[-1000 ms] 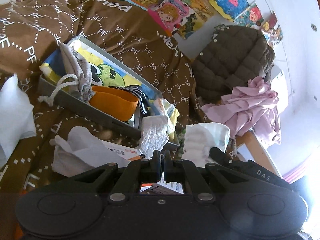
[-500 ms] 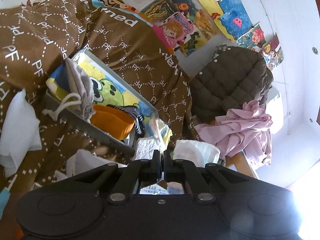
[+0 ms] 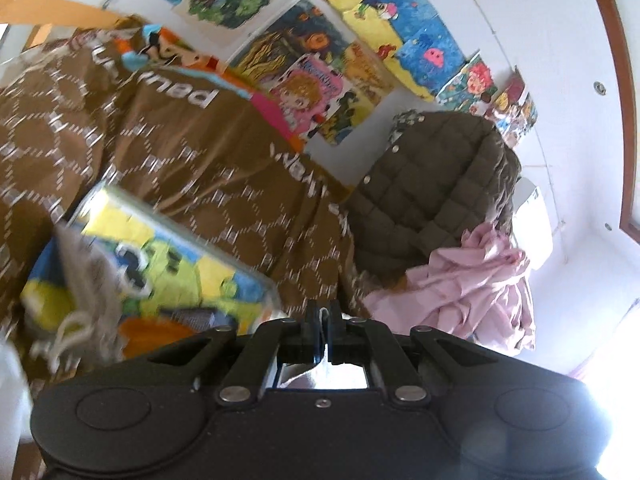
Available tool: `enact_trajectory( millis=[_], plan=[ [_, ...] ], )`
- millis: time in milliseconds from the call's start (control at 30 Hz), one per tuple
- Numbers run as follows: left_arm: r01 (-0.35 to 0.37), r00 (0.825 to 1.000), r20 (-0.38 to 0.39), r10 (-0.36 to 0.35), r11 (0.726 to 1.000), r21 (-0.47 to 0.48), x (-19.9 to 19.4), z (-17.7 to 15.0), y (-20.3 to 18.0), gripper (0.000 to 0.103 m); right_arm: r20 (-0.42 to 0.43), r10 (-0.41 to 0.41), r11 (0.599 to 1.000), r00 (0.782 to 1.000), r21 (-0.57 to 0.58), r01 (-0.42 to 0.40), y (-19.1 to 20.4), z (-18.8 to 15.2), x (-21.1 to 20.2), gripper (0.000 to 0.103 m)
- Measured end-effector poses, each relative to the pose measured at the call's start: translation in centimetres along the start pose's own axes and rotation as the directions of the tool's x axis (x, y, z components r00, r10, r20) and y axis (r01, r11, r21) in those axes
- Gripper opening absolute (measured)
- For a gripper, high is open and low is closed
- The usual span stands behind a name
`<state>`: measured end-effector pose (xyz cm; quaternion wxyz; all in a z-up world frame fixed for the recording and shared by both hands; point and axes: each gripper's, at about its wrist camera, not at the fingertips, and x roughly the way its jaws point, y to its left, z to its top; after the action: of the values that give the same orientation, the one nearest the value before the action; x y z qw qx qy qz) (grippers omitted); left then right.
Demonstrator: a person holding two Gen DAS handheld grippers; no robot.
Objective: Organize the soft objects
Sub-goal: 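Lift both held cloths and carry them toward the frog tray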
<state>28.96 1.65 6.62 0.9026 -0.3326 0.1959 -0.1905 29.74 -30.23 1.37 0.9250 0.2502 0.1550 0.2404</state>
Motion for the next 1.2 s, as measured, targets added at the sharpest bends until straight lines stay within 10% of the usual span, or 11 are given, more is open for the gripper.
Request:
enact_trajectory(
  millis=[633, 1200],
  plan=[
    [-0.026, 0.998, 0.053, 0.024, 0.999, 0.047, 15.2, 3.6, 1.4, 0.002, 0.008, -0.088, 0.987, 0.996, 0.136, 0.086, -7.3, 2.5, 8.9, 0.02],
    [-0.195, 0.981, 0.031, 0.194, 0.98, 0.037, 15.9, 2.3, 6.5, 0.002, -0.111, -0.061, 0.995, 0.992, 0.072, 0.07, -5.9, 1.1, 12.7, 0.022]
  ],
)
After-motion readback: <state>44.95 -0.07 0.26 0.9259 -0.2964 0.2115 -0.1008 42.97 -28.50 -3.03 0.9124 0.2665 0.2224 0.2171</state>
